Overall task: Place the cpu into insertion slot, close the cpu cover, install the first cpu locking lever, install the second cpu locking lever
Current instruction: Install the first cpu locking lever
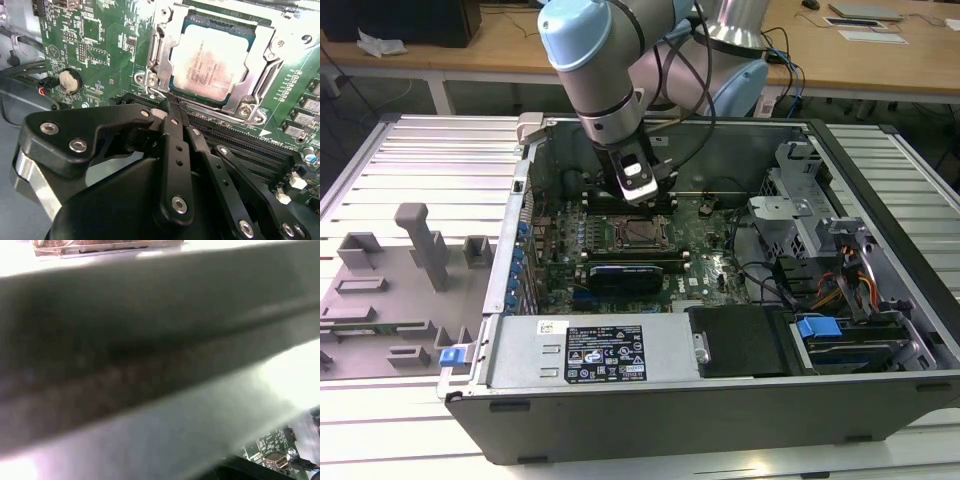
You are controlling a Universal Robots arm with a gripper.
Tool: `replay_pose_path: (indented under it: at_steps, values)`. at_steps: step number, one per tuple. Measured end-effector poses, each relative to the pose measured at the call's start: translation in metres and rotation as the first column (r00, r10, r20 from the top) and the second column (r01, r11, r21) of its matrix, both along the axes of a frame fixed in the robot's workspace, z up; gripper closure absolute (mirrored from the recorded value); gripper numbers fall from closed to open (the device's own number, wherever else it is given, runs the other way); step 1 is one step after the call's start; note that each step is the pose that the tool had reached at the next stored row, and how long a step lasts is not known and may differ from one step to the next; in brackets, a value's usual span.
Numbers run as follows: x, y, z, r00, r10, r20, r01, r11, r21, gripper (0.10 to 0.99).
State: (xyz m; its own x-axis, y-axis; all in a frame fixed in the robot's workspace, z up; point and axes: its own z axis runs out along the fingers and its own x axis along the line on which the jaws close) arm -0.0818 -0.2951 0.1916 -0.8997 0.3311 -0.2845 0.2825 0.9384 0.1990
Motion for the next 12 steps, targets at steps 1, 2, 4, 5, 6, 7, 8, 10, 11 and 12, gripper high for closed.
replay_pose_path:
  at_steps: [1, 2, 4, 5, 6, 7, 8, 10, 11, 12]
  values:
    - [0.0, -0.0002, 0.0, 1.0, 0.0, 0.0, 0.0, 1.0, 0.0, 0.98]
    - [0.0, -0.0003, 0.0001, 1.0, 0.0, -0.0001, 0.0, 1.0, 0.0, 0.98]
    - [0.0, -0.001, 0.0001, 1.0, 0.0, -0.0001, 0.0, 1.0, 0.002, 0.98]
    - [0.0, -0.0013, 0.0001, 1.0, 0.0, -0.0001, 0.0, 1.0, 0.003, 0.98]
    - [0.0, -0.0018, 0.0001, 1.0, 0.0, 0.0, 0.0, 1.0, 0.004, 0.98]
    - [0.0, -0.0023, 0.0001, 1.0, 0.0, 0.0, 0.0, 1.0, 0.005, 0.98]
    - [0.0, -0.0028, 0.0002, 1.0, 0.0, -0.0001, 0.0, 1.0, 0.005, 0.98]
    - [0.0, -0.0041, 0.0003, 1.0, 0.0, -0.0001, 0.0, 1.0, 0.009, 0.98]
    - [0.0, -0.0042, 0.0004, 1.0, 0.0, -0.0001, 0.0, 0.9999, 0.012, 0.98]
    - [-0.0001, -0.0043, 0.0005, 1.0, 0.0, -0.0004, 0.0, 0.9999, 0.016, 0.98]
